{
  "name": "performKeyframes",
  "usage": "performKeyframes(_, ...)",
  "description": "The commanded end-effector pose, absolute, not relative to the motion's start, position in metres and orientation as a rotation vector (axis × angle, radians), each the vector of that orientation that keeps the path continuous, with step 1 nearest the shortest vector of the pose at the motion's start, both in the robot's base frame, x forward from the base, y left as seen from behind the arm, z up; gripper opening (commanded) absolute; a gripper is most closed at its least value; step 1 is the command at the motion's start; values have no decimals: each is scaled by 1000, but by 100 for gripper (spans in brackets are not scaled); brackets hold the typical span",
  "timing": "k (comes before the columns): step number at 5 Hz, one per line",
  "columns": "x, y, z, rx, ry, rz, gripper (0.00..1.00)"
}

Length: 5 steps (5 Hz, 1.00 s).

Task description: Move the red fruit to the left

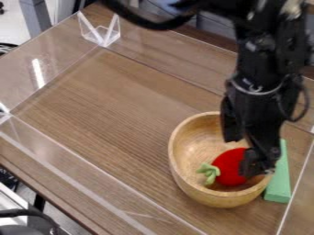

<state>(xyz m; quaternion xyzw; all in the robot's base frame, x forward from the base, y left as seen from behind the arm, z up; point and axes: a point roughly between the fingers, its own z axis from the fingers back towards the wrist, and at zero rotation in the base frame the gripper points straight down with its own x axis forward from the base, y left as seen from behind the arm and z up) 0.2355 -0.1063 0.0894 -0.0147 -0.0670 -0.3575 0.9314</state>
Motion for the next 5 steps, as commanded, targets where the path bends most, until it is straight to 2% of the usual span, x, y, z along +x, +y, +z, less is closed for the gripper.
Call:
performKeyframes(1, 247, -104, 94, -36, -149, -744, 100)
performKeyframes(2, 255, -102, 92, -43, -134, -754, 100)
performKeyframes(3, 258, -102, 79, -53, -118, -756, 100)
performKeyframes(4, 262, -102, 69, -59, -106, -757, 0)
performKeyframes(5, 259, -98, 92, -24, -140, -746, 0)
